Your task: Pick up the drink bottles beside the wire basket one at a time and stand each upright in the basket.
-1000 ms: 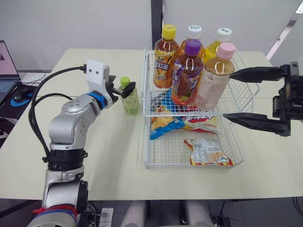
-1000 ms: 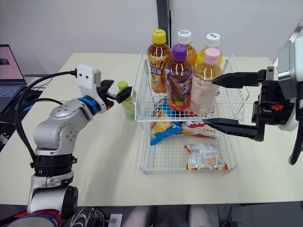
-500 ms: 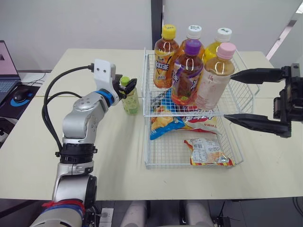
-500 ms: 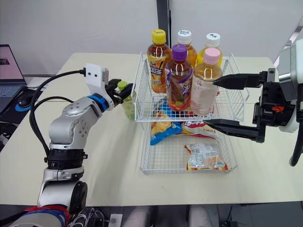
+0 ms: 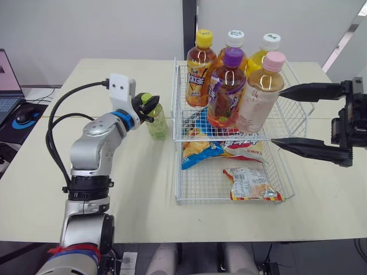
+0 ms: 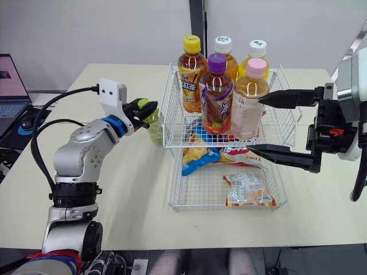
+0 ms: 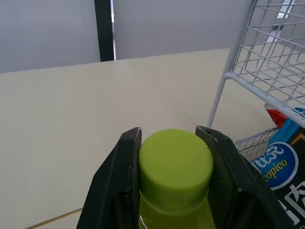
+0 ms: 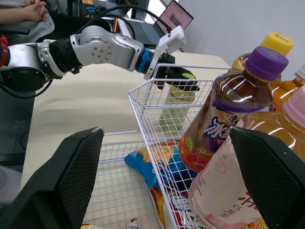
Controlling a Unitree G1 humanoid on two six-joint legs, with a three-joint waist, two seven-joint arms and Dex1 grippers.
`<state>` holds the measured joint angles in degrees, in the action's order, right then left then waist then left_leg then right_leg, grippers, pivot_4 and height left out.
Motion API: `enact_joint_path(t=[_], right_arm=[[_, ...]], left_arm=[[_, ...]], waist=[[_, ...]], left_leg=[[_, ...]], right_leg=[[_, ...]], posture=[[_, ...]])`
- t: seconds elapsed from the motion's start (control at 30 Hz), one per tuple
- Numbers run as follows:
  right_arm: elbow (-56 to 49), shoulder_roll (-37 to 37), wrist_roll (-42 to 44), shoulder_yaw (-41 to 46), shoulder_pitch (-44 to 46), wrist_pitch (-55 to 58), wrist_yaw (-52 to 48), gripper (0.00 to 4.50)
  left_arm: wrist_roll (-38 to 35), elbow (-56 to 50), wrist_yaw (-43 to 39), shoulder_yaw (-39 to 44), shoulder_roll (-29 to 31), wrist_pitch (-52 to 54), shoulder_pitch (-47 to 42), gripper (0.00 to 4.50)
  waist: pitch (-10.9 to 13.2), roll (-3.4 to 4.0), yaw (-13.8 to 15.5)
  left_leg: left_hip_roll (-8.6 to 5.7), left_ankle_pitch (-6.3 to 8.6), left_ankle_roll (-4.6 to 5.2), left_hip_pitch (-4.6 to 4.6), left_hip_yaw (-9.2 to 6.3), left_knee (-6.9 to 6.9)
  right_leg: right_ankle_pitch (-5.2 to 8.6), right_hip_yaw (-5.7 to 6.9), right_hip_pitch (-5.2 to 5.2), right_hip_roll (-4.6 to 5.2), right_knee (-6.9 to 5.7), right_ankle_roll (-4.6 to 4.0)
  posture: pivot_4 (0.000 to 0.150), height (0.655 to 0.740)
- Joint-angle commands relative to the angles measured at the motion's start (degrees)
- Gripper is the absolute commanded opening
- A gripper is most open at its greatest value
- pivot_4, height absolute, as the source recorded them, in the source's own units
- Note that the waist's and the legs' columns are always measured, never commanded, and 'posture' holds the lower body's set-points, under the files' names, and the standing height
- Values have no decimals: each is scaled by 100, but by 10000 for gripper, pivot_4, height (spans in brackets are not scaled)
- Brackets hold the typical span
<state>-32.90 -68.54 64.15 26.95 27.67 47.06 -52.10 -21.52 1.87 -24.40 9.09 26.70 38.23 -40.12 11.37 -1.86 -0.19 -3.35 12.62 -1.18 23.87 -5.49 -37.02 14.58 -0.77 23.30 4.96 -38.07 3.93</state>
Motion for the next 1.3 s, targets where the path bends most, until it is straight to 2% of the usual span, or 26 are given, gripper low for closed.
enact_joint_path(t=[0.03, 0.33, 0.6, 0.83, 1.07, 1.3], right_arm=[[-54, -58, 5, 219, 9, -74, 57, 45000], [-45, -38, -73, 265, -117, -144, 32, 45000], [-10, -38, -95, 212, -93, -181, 14, 45000], [16, -55, -111, 218, -70, -187, 7, 45000], [161, -102, -203, 438, -172, -175, -150, 45000], [294, -156, -280, 568, -219, -206, -416, 45000]], left_arm=[[-307, -672, -140, 368, 333, 188, -207, 13750], [-928, -935, -571, 701, 1218, 1044, -808, 13750], [-1470, -328, -1209, 886, 1898, 1545, -1724, 13750], [-2210, 643, -2274, 951, 2589, 2235, -3022, 13750], [-2574, 1244, -2843, 741, 2643, 2654, -4132, 13750], [-2543, 1330, -3326, 215, 2535, 2835, -4668, 13750]], waist=[[0, -1, 2], [1, -2, 2], [1, -2, -7], [4, -6, -44], [5, -7, -81], [5, -7, -124]], left_leg=[[0, 0, 0, 1, -1, 0], [-1, 0, 0, 2, -3, -1], [0, 0, 0, 2, -3, 0], [1, 0, 0, 4, -3, 1], [-1, 0, 0, 3, -5, 0], [0, 0, 0, 3, -2, 1]], right_leg=[[0, 1, 0, 0, 0, 0], [0, 4, 0, 0, 1, 0], [1, 5, -1, -2, 1, 1], [1, 11, 0, -4, 2, 1], [2, 10, -1, -2, -1, 3], [2, 10, -1, -4, -1, 3]], posture=[[1500, 7400], [1500, 7400], [1500, 7400], [1500, 7400], [1500, 7400], [1500, 7400]])
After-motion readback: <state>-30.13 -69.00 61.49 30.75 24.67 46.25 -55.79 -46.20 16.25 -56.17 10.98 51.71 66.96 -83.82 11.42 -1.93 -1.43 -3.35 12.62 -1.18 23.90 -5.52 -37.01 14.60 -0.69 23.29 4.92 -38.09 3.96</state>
